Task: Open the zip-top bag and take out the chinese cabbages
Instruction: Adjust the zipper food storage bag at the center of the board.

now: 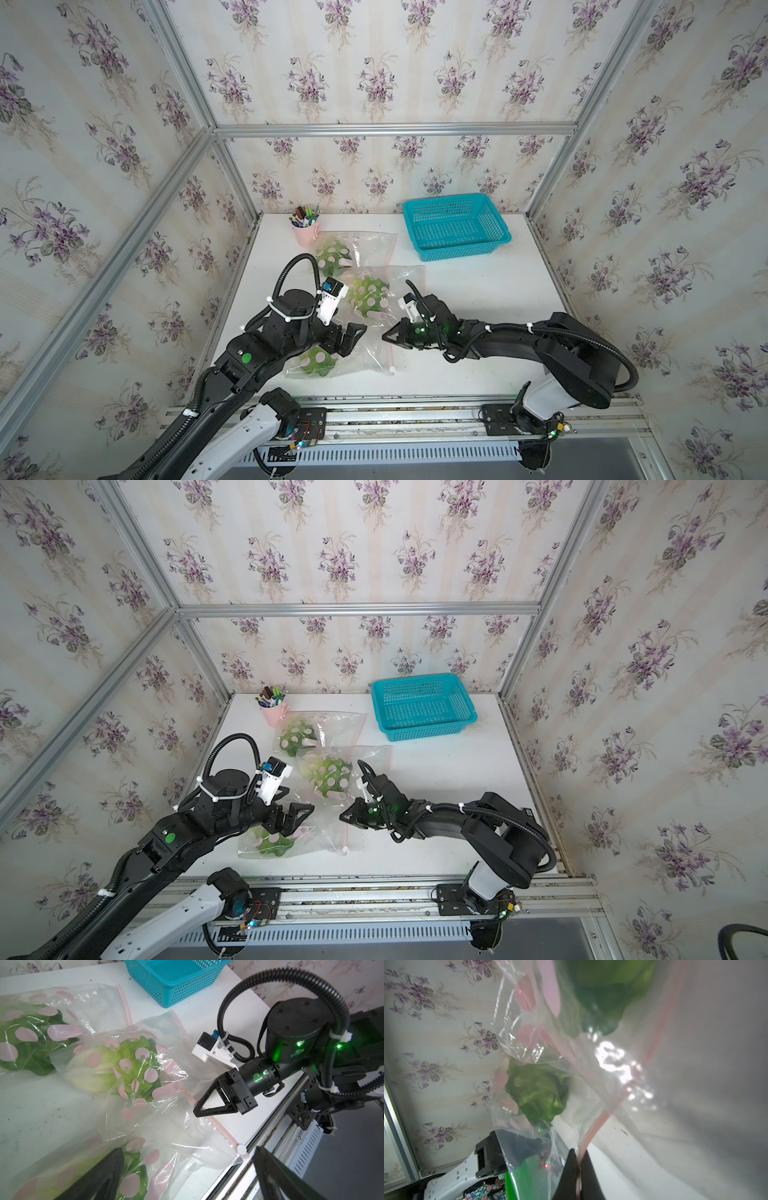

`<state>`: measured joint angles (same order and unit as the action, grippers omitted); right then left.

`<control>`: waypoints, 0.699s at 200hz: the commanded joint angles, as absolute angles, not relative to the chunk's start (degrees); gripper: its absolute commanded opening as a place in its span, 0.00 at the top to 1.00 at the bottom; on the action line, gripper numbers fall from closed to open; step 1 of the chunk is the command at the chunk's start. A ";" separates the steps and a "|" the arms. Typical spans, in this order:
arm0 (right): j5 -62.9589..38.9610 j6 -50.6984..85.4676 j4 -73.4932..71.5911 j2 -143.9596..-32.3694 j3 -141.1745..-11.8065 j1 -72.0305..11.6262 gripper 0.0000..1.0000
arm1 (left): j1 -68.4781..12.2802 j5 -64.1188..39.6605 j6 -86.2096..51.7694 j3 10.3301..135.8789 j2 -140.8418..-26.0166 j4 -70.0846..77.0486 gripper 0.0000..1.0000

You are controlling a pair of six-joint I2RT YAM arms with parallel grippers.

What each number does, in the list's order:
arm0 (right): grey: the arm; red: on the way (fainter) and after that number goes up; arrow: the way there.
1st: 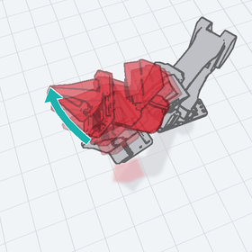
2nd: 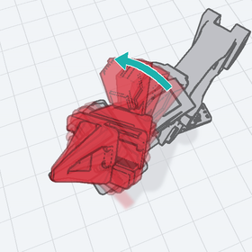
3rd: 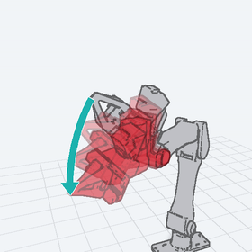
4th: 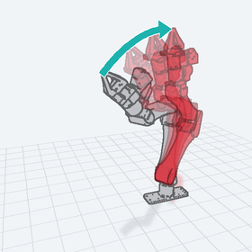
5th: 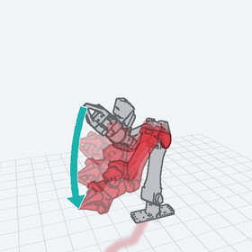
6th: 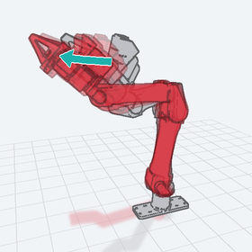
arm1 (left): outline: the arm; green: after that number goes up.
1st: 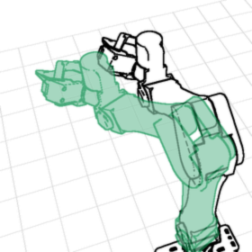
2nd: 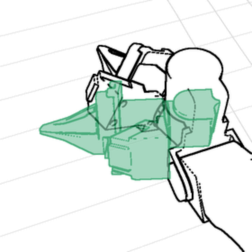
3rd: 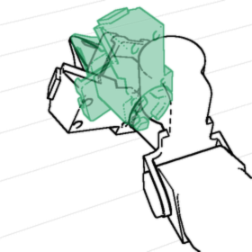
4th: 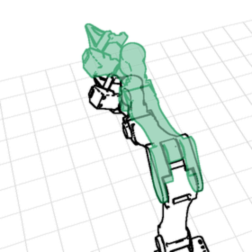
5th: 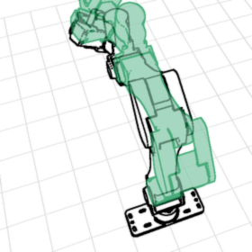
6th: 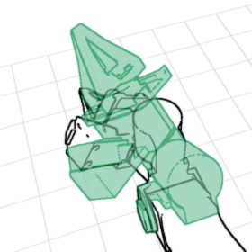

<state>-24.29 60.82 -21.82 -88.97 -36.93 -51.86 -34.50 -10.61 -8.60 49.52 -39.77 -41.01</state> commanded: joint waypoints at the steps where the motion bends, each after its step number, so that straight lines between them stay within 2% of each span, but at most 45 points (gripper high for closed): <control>1: -20.60 61.57 -14.33 -86.58 -38.98 -50.89 1.00 | -34.54 -12.45 -6.30 50.26 -39.04 -39.99 0.01; 41: -15.69 62.72 -8.05 -82.01 -45.39 -48.66 1.00 | -34.88 -19.39 -5.24 50.74 -41.17 -38.30 0.01; 83: -14.45 68.08 -7.64 -77.29 -47.51 -45.13 1.00 | -36.77 -16.91 -2.47 52.58 -43.04 -38.27 0.01; 140: -7.27 72.09 -2.76 -67.29 -47.14 -44.30 1.00 | -37.97 -15.82 1.63 55.67 -46.07 -38.31 0.01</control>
<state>-12.32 68.79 -4.27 -70.50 -46.89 -44.45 -37.34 -16.08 -1.56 54.74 -44.95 -39.33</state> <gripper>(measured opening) 0.048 0.993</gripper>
